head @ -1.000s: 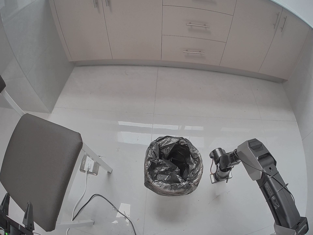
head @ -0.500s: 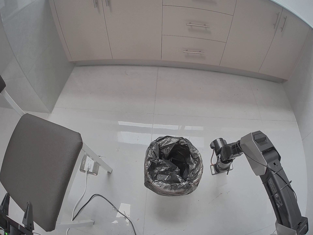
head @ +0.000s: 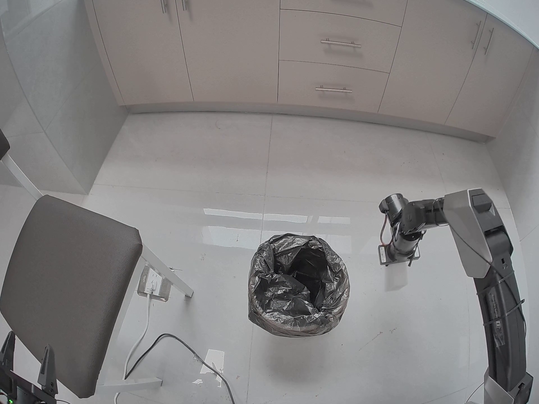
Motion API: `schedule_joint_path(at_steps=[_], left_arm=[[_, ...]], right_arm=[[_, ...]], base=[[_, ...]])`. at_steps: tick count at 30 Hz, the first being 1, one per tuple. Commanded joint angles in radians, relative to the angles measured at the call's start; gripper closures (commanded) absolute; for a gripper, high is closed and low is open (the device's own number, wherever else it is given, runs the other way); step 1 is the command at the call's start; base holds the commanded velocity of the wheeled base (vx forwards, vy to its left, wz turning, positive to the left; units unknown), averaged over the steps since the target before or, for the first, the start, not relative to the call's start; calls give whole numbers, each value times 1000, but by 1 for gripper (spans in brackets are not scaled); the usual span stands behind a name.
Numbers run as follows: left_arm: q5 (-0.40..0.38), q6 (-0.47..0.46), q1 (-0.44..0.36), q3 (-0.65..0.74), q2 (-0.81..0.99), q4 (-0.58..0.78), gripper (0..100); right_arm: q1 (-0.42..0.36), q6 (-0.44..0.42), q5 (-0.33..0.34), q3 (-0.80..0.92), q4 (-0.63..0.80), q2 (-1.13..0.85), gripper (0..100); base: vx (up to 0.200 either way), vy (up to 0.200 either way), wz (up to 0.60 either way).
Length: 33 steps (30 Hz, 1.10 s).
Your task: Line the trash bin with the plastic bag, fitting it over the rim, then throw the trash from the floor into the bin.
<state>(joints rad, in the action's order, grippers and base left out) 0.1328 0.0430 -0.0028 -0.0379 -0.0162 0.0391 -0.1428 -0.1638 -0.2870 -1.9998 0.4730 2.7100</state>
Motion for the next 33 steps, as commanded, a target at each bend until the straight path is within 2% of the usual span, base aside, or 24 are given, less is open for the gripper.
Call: schedule_joint_path(at_steps=[1,4,9,14,19,26,33], left_arm=[[21,-9,1,4,16,-1,0],[8,-26,0,4,16,-1,0],[-62,-22,0,4,16,-1,0],[-108,-29,0,10,16,-1,0],[-108,-17,3,12,16,-1,0],[-120,-23,-5,12,-1,2,0],[-140,-41,-5,26,4,-7,0]], right_arm=[[9,-25,6,0,75,-168,100],[-8,-22,8,0,92,-210,100],[-75,0,9,0,102,-262,100],[-192,23,8,0,165,-343,100],[-297,60,8,0,230,-421,100],[-431,58,9,0,372,-484,100],[-528,58,6,0,381,-449,100]], base=[[0,0,0],[0,0,0],[0,0,0],[0,0,0],[0,0,0],[0,0,0],[0,0,0]])
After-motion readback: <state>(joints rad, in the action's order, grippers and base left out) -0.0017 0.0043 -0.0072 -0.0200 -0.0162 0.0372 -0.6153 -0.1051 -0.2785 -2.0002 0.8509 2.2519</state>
